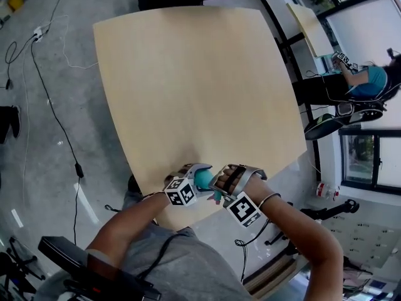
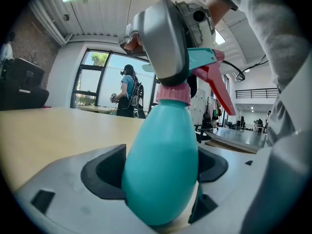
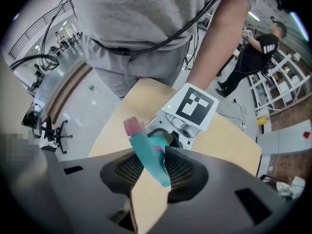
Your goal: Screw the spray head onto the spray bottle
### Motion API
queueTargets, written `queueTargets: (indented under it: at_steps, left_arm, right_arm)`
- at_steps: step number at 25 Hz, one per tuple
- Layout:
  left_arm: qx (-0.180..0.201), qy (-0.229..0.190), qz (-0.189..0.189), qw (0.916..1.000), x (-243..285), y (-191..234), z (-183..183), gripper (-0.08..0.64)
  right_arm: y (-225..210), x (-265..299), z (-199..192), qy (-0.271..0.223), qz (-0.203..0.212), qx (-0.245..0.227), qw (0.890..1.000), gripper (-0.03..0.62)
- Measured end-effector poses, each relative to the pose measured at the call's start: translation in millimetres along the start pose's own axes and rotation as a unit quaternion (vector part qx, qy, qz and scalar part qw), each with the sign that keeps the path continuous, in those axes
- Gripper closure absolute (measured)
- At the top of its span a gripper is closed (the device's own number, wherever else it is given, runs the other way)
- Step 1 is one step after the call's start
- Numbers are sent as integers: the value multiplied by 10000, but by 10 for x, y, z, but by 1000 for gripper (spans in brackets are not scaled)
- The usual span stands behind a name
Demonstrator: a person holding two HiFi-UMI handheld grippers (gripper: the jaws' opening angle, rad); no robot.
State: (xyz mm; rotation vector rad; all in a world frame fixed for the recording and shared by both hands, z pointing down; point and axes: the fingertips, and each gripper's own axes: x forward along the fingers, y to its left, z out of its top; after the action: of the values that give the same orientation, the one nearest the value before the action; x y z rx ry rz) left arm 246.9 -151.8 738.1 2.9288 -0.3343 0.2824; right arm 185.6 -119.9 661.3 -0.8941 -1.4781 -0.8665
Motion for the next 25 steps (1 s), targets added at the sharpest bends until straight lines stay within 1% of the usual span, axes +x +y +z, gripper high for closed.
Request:
queueTargets:
  at_steps: [1, 2, 3, 4, 5, 6, 7, 8, 9, 10, 11, 12, 13, 14, 15, 16, 17, 18, 19, 20, 21, 22, 23, 24, 25]
  left_arm:
    - [-5, -9, -2, 10000, -11, 7, -12, 183]
    - [-10, -18, -1, 10000, -25, 15, -23, 183]
    - [-16, -27, 5, 10000, -41, 22, -32, 183]
    - [-29, -37, 15, 10000, -57, 26, -39, 183]
    - [-51, -52, 34, 10000, -70, 30, -44, 183]
    - [-81, -68, 65, 9999, -79, 34, -44, 183]
    - [-107, -80, 111, 9999, -81, 36, -43, 183]
    - [-119, -87, 170, 9997, -78, 36, -42, 183]
    - [-118, -91, 244, 9996, -74, 34, -43, 183]
    - [-113, -95, 336, 9993, -73, 33, -45, 183]
    - [-110, -100, 443, 9989, -76, 35, -49, 183]
    - [-121, -106, 558, 9983, -79, 38, -56, 183]
    - [-149, -109, 668, 9976, -82, 45, -62, 183]
    - [-189, -112, 757, 9969, -83, 54, -66, 183]
    - [-235, -116, 818, 9963, -82, 66, -67, 183]
    - [-277, -124, 850, 9959, -79, 78, -64, 183]
    - [-302, -131, 858, 9958, -72, 85, -59, 183]
    - [-310, -135, 849, 9958, -59, 82, -54, 183]
    - [-308, -133, 828, 9960, -45, 72, -51, 183]
    - [-304, -130, 800, 9963, -32, 60, -50, 183]
    - [-301, -128, 765, 9965, -23, 50, -50, 183]
    - [-299, -126, 722, 9969, -16, 43, -50, 183]
    - [-295, -123, 667, 9973, -9, 37, -49, 183]
    - [-288, -118, 600, 9977, -1, 33, -48, 183]
    - [-277, -111, 519, 9982, 9, 29, -47, 183]
  right_arm:
    - [-31, 20, 8, -25, -27, 283, 9996, 462]
    - [-70, 31, 11, -65, -70, 735, 9972, 463]
    - [-113, 41, 11, -142, -123, 1370, 9904, 465]
    - [-157, 51, 0, -262, -195, 2181, 9754, 465]
    - [-197, 62, -28, -422, -298, 3130, 9484, 463]
    - [-225, 69, -73, -624, -438, 4161, 9061, 463]
    - [-235, 70, -126, -861, -612, 5214, 8467, 463]
    - [-233, 61, -179, -1096, -825, 6228, 7702, 463]
    - [-221, 46, -226, -1283, -1082, 7131, 6807, 463]
    - [-199, 35, -264, -1393, -1382, 7861, 5861, 463]
    - [-169, 31, -290, -1436, -1717, 8394, 4953, 463]
    - [-136, 35, -307, -1443, -2060, 8739, 4161, 463]
    - [-106, 47, -318, -1425, -2363, 8929, 3558, 463]
    - [-87, 61, -326, -1384, -2584, 9009, 3202, 462]
    - [-86, 71, -334, -1332, -2706, 9018, 3095, 462]
    - [-100, 72, -340, -1303, -2729, 8989, 3170, 462]
    - [-117, 65, -337, -1319, -2667, 8943, 3343, 462]
    - [-125, 49, -325, -1366, -2555, 8886, 3556, 460]
    - [-122, 18, -307, -1407, -2447, 8810, 3796, 444]
    - [-113, -40, -292, -1400, -2399, 8695, 4084, 427]
    - [-108, -133, -286, -1334, -2430, 8518, 4446, 412]
    - [-115, -255, -281, -1239, -2515, 8270, 4873, 405]
    - [-136, -395, -267, -1163, -2615, 7948, 5352, 402]
    - [-170, -535, -231, -1121, -2691, 7537, 5891, 402]
    - [-204, -659, -167, -1088, -2714, 7005, 6510, 403]
